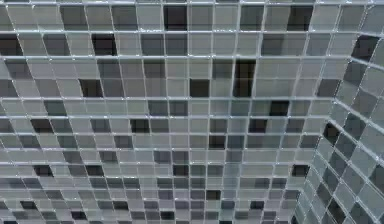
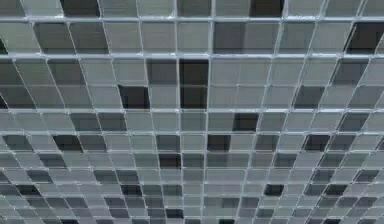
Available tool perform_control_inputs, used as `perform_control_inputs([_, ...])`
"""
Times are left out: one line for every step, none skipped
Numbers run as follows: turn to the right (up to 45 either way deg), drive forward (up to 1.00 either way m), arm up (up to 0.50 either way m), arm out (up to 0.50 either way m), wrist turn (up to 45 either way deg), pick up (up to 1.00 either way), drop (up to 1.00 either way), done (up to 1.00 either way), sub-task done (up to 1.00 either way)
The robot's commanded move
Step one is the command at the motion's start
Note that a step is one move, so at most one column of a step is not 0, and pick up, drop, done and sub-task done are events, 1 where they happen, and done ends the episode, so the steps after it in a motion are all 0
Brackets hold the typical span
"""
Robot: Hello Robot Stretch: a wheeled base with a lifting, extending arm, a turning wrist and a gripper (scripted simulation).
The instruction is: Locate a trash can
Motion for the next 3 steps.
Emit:
perform_control_inputs([-45.0,0.0,0.0,0.0,0.0,0.0,0.0,0.0,0.0])
perform_control_inputs([-42.0,0.0,0.0,0.0,0.0,0.0,0.0,0.0,0.0])
perform_control_inputs([0.0,0.05,0.0,0.0,0.0,0.0,0.0,0.0,0.0])
